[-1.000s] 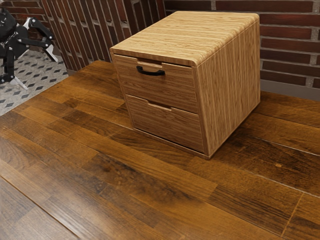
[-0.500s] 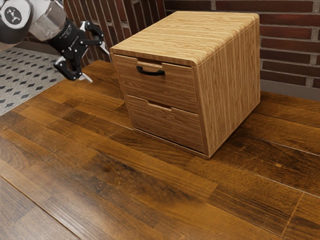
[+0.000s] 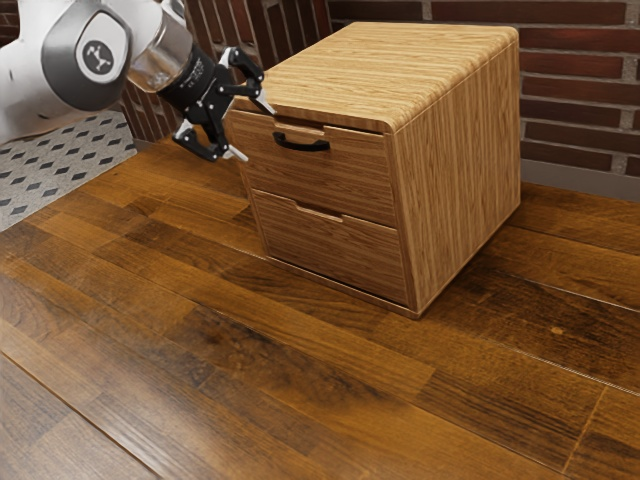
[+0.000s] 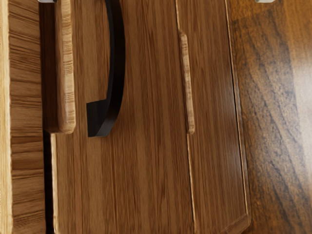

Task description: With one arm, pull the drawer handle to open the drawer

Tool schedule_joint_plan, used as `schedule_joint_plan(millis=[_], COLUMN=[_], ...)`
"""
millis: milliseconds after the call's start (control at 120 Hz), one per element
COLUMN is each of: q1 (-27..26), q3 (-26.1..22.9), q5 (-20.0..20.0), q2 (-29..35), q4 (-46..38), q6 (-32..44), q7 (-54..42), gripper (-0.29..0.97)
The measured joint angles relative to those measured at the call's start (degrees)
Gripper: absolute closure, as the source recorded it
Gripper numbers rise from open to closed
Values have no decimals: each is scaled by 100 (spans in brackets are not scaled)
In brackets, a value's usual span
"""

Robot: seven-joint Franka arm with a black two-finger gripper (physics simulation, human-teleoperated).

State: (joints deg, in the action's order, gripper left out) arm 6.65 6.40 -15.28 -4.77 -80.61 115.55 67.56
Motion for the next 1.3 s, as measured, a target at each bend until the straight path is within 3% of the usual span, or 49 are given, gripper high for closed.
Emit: schedule_joint_plan(millis=[833, 1300], q1=[-68, -121], q3=[-24, -25], q5=[5, -52], q2=[-400, -513], q4=[-27, -27], q6=[365, 433], q7=[-140, -165], gripper=[24, 34])
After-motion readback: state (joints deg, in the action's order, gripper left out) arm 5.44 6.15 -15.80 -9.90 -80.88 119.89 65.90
